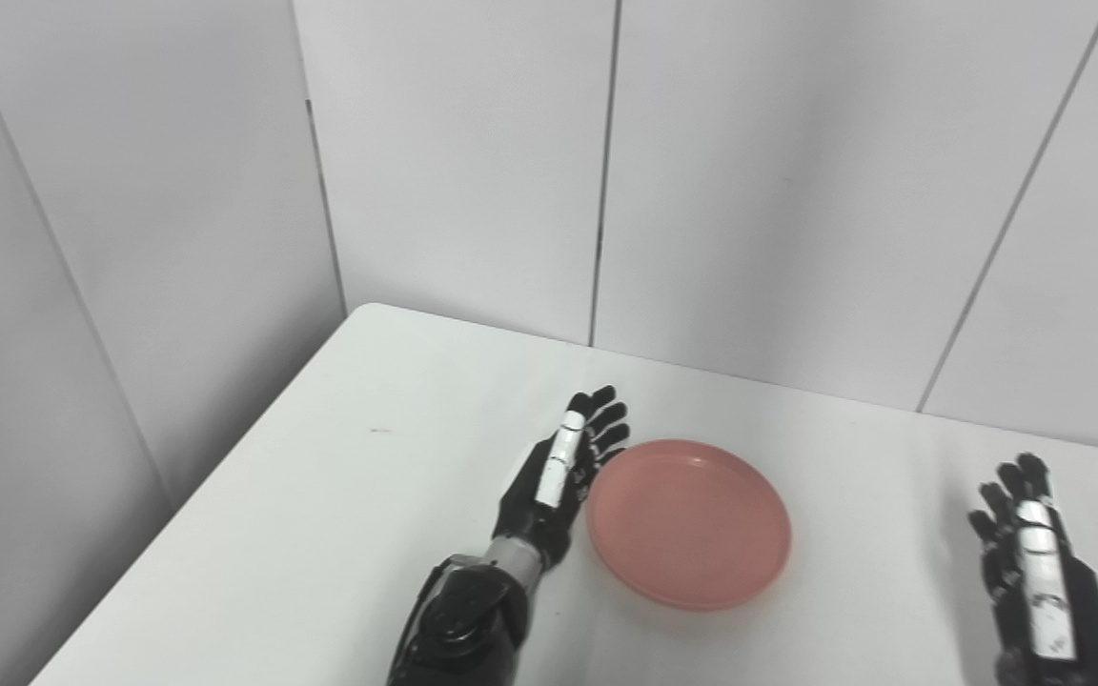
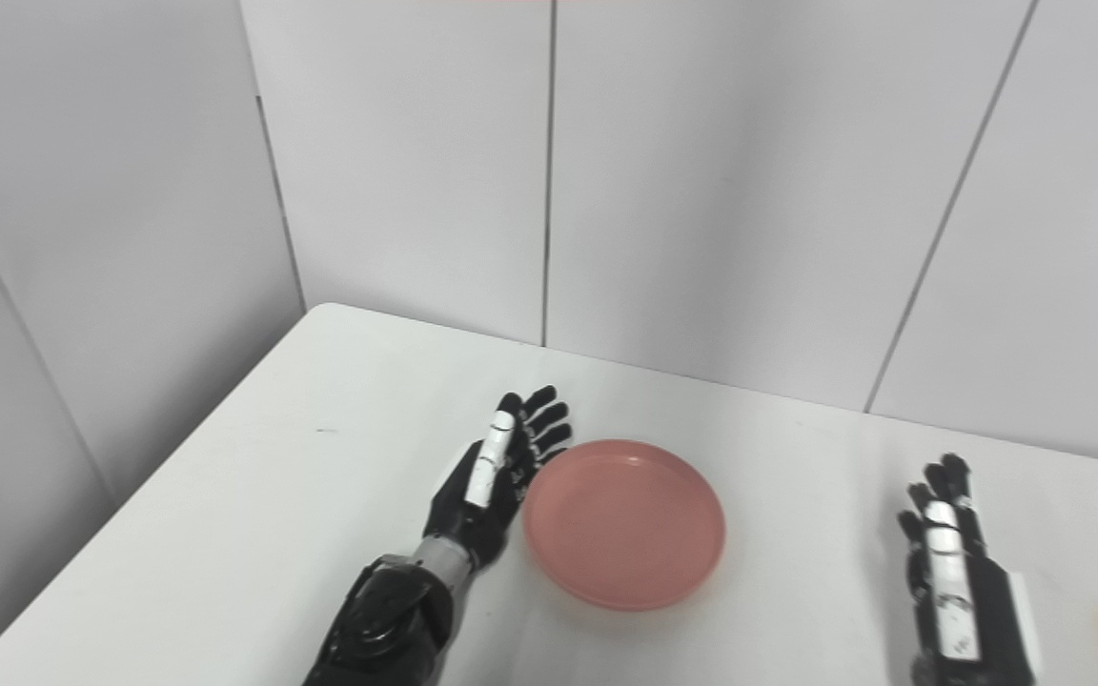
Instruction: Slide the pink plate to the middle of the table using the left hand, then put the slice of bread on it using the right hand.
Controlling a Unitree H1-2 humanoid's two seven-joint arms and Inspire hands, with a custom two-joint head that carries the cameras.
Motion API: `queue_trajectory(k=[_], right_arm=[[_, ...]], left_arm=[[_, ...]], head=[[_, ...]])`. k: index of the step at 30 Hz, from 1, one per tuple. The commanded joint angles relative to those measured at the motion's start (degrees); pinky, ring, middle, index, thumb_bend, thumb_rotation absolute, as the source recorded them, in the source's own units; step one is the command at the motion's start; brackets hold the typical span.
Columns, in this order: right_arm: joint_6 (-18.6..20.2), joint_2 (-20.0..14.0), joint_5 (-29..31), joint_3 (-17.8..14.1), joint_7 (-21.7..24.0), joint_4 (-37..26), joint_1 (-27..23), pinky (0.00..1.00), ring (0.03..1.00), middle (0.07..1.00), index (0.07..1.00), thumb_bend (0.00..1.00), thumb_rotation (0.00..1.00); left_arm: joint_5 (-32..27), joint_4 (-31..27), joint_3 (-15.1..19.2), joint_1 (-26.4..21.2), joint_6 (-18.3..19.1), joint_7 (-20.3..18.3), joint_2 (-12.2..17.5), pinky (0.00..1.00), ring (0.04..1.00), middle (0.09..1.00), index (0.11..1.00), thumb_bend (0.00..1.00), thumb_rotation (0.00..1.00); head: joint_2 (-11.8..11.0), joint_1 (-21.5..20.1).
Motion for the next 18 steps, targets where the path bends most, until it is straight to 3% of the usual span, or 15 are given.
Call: queue_trajectory(k=[1,7,14,18], right_arm=[[-0.2,0.4,0.7,0.0,0.1,-1.8,-2.0,1.0,0.999,1.0,1.0,0.52,0.8],[-1.9,0.9,0.3,0.7,0.4,-0.7,-2.4,1.0,0.976,0.992,0.998,0.6,0.78],[-0.8,2.2,-1.1,1.9,-0.5,-0.8,-3.2,1.0,0.982,0.991,0.986,0.67,0.75],[0.3,2.7,-2.0,2.5,-1.1,-1.6,-3.5,1.0,0.98,0.986,0.984,0.66,0.75]], left_arm=[[0.7,-1.5,-0.7,0.4,1.8,-0.3,-0.3,0.89,0.924,0.927,0.898,0.67,0.94],[0.3,-4.0,-1.4,2.2,2.4,-0.6,-0.4,0.89,0.924,0.927,0.909,0.68,0.9],[0.1,-5.6,-1.9,3.4,2.1,-2.1,0.0,0.91,0.924,0.926,0.899,0.68,0.9],[-0.5,-6.7,-1.8,3.7,3.0,-3.0,0.3,0.91,0.925,0.928,0.904,0.68,0.89]], head=[[0.0,-0.1],[1.9,-5.5],[3.3,-10.2],[3.8,-12.3]])
